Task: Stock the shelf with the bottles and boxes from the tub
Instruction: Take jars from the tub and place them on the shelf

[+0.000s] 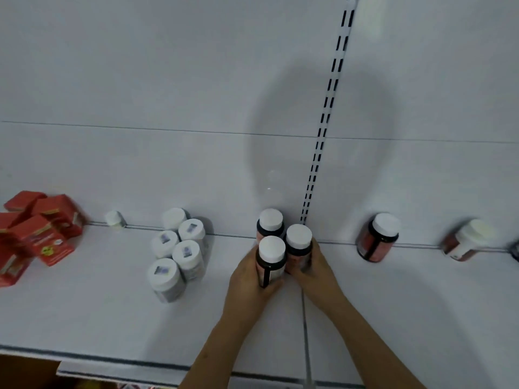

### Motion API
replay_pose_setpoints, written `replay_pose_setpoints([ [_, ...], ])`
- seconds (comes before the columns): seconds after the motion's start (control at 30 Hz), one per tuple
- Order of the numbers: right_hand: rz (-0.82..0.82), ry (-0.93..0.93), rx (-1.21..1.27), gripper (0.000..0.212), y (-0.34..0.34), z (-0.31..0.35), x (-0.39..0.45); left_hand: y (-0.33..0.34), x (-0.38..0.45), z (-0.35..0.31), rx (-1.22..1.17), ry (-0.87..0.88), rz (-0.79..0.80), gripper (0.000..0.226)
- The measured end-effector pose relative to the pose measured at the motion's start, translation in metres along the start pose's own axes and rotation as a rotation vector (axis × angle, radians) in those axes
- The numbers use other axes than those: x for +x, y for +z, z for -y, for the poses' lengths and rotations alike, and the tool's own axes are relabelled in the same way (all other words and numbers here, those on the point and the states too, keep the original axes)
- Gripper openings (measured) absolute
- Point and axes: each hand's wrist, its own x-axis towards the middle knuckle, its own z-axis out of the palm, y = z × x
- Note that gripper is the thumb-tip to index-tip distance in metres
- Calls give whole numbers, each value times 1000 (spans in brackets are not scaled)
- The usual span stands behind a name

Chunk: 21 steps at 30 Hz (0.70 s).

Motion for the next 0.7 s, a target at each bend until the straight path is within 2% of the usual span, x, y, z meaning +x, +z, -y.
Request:
replay_pose_setpoints([
  [0.1, -46, 47, -75, 83, -4, 2, -9, -3, -2, 6, 13, 16, 22, 84],
  [0.13, -72, 44, -104, 88, -8, 2, -14, -4, -6, 6, 6, 3, 14, 85],
  [0.27, -207, 0, -144, 77, -31, 12, -37, -11, -37, -5, 127, 4, -172, 90],
  [0.4, -324, -105, -173, 60, -72, 25, -58, -7, -53, -47, 86, 45, -394, 64],
  [0.47, -357, -154, -185, 53, -98, 33, -72, 5, -56, -76, 23, 104, -435, 50],
  [0.57, -412, -196, -218, 46, -147, 41, -103, 46, -64, -121, -46, 219, -305, 35],
  [0.7, -509, -241, -401, 48, -237, 34, -167, 139, -97, -178, -29, 349, -21, 35],
])
